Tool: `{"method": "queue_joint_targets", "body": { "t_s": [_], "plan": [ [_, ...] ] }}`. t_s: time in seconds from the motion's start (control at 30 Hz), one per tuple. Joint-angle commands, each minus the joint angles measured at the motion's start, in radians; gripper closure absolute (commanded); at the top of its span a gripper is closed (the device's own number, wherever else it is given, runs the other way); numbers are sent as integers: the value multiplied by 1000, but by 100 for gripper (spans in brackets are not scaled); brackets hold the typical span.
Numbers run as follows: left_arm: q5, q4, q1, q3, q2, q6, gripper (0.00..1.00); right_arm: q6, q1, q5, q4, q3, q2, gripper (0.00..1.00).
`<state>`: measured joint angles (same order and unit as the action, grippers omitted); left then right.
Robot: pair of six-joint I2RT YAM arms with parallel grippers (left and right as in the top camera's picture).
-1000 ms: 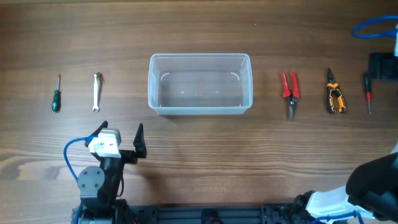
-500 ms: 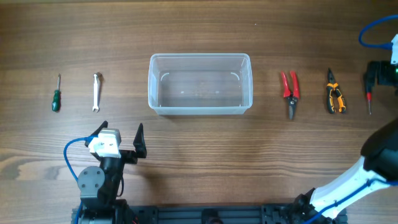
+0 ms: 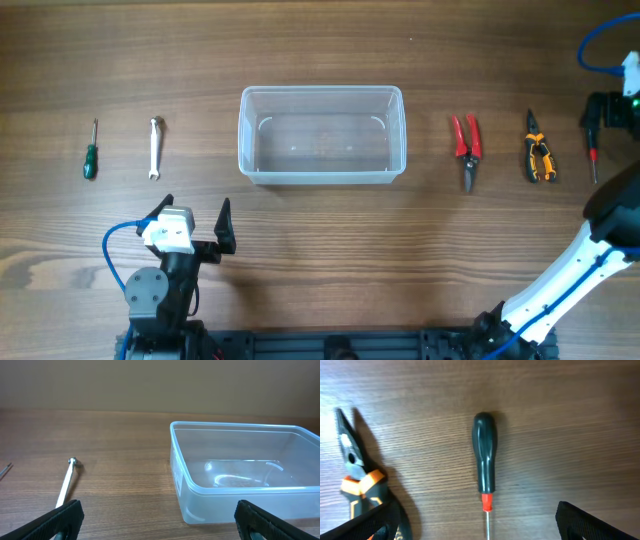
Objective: Pack container
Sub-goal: 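Move the right gripper over the red-black screwdriver at the far right, then lower the right gripper and close it on the screwdriver handle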
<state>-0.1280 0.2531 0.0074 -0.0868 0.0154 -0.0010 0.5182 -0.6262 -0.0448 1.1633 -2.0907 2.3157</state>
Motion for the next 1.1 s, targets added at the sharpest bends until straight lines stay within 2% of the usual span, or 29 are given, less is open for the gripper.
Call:
{"method": "queue_joint_targets", "body": {
  "t_s": [0.0, 0.4, 1.07],
  "plan": [
    [-9, -6, -6, 9, -6, 16, 0, 3, 6, -11, 4, -18, 34, 0],
    [-9, -6, -6, 9, -6, 16, 0, -21, 12, 82, -15, -18, 68, 0],
    [-9, -6, -6, 9, -6, 17, 0, 5, 53, 44, -67, -18, 103, 0]
  ]
}}
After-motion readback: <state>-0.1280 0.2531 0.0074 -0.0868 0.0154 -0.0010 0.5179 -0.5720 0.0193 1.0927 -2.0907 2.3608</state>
